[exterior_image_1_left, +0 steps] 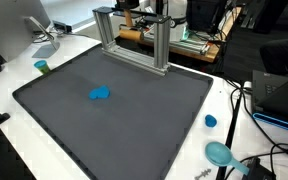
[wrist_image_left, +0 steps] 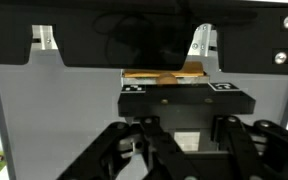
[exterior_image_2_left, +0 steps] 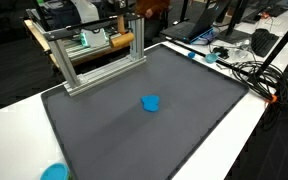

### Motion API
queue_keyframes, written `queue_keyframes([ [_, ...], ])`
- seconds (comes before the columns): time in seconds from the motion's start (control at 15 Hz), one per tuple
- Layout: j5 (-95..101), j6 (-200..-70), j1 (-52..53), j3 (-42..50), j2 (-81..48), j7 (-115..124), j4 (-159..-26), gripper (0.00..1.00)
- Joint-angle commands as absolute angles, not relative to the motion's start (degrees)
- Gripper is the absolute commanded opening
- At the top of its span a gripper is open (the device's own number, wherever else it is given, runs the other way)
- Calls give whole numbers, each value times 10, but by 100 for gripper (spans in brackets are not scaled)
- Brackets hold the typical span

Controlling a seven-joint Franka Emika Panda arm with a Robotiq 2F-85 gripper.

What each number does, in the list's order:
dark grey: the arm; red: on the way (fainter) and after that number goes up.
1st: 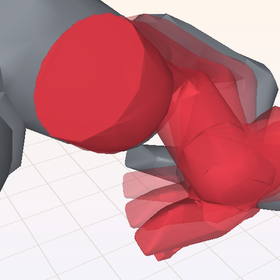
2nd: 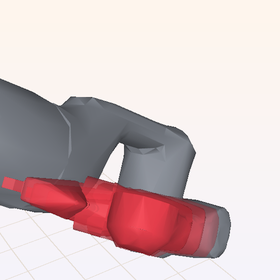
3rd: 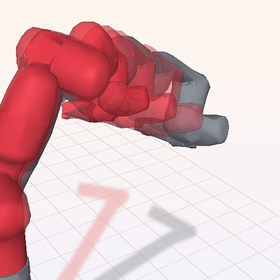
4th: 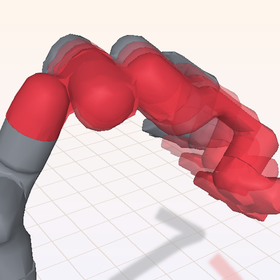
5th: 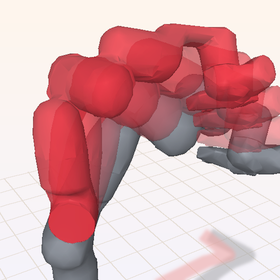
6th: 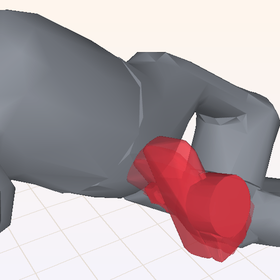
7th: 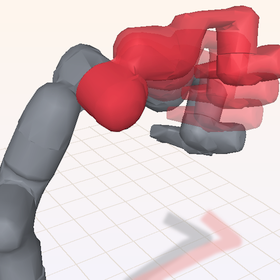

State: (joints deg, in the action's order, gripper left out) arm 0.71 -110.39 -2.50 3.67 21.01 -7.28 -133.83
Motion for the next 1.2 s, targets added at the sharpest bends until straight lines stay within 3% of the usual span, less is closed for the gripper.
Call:
queue_keyframes([
  [0.0,16,-1098,-16,28,233,-76,-1350,23],
  [0.07,9,-1103,-18,32,211,-72,-1339,48],
  [0.2,9,-1103,-16,28,212,-72,-1341,48],
  [0.27,9,-1103,-16,28,212,-72,-1341,23],
  [1.13,7,-1097,-16,15,285,-15,-1403,23],
])
